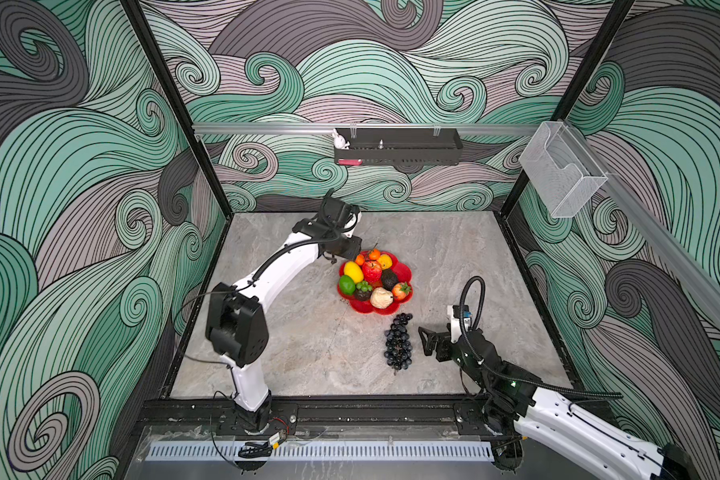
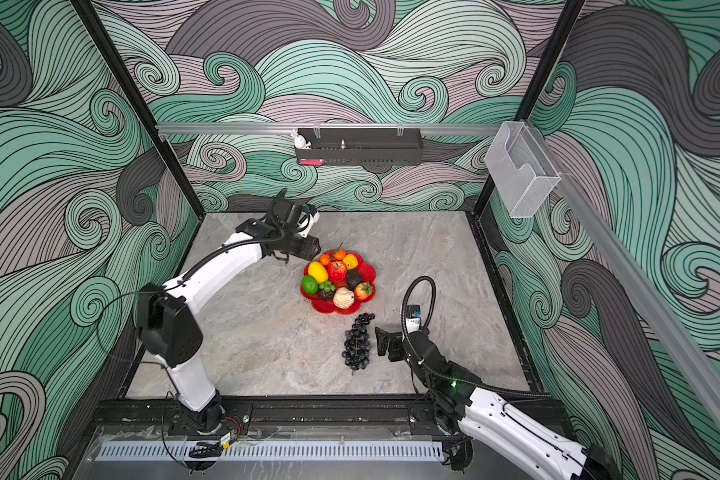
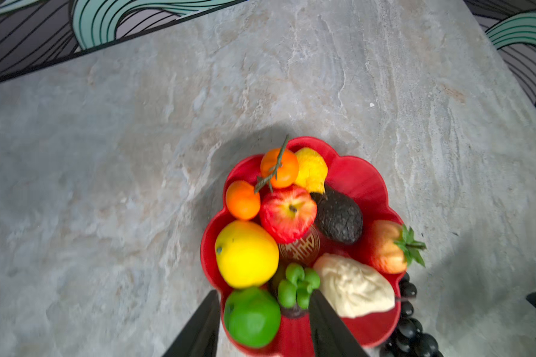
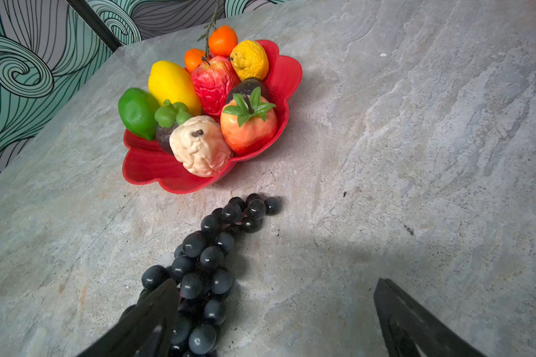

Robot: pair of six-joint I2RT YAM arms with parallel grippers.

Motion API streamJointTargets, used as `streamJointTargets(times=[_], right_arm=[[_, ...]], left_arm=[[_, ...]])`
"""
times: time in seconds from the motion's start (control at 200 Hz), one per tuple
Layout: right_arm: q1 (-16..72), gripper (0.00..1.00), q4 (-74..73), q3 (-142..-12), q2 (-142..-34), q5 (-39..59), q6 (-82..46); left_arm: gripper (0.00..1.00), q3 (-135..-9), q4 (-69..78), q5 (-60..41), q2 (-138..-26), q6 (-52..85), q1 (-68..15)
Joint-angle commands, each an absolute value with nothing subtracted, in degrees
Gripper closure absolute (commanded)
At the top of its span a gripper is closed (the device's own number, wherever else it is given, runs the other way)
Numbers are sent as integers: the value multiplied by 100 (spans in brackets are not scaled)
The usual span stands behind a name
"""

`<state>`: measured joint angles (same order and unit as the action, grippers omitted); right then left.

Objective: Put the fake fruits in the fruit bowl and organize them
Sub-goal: 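Withdraw the left gripper while the right gripper moves to the grapes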

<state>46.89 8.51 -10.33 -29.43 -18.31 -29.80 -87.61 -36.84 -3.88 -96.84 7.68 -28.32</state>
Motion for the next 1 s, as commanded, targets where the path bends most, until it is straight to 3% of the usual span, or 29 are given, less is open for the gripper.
streamJointTargets(times=[0.0,0.315,0.51,0.641,0.996], right_arm=[[4667,2,1289,-1368,-2986,-1605,-3243],[4734,11,2430,-2127,-3604,-580,-4114],[5300,16,2737,-2331,-3809,-394,-4843],[5832,20,3015,-2514,-3969,-542,-5174],[7032,45,2392,-2713,-5075,-806,-5941]], left_arm=[[47,-7671,-2695,-149,-8629,1541,-2857],[41,-4543,-1661,672,-5632,2140,-2861],[35,-3133,-1268,1437,-4317,2353,-2865],[33,-2693,-1220,1572,-3792,2413,-2865],[30,-2505,-1567,1756,-3594,2176,-2870]])
